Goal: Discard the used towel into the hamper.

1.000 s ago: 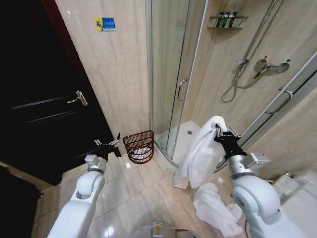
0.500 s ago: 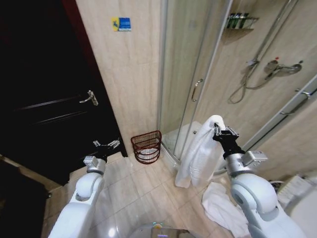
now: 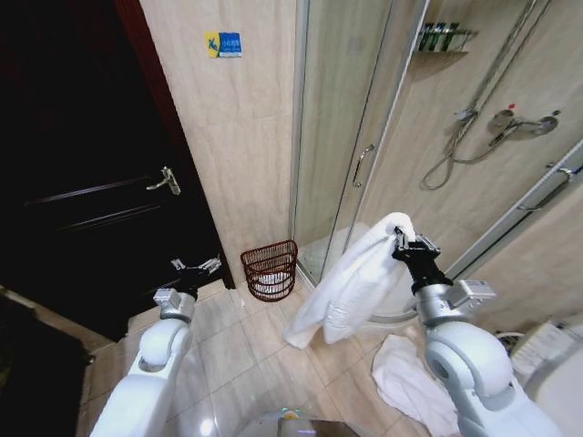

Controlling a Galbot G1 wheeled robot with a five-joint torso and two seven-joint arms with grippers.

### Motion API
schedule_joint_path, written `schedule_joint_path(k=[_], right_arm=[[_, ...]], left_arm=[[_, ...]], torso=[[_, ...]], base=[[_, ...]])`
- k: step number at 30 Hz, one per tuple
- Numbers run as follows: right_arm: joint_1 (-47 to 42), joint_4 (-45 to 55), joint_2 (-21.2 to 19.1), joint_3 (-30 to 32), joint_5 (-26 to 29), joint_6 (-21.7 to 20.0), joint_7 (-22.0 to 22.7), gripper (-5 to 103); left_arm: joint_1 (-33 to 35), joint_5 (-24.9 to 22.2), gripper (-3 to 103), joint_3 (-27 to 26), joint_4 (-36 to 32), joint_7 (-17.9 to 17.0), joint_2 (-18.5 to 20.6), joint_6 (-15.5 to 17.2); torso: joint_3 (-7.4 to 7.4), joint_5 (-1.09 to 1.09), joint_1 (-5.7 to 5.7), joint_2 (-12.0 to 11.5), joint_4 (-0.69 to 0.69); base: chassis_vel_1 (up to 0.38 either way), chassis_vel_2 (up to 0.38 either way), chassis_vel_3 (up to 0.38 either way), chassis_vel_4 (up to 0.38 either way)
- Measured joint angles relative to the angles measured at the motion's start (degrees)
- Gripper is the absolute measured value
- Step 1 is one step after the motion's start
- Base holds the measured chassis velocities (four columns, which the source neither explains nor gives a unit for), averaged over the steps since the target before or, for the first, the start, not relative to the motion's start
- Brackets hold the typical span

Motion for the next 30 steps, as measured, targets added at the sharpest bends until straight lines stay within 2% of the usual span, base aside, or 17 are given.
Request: schedule_joint_path(k=[30], right_arm=[[-0.14,-0.08,-0.46,0.92,0.54,0.42,-0.18,5]], left_arm=[[0.24,1.08,100,0.42,-0.24,-0.22,-0.38,0.06]], torso=[[0.0,0.0,0.0,-0.01,0.0]], base=[[0.015,0.018,0.02,0.016]])
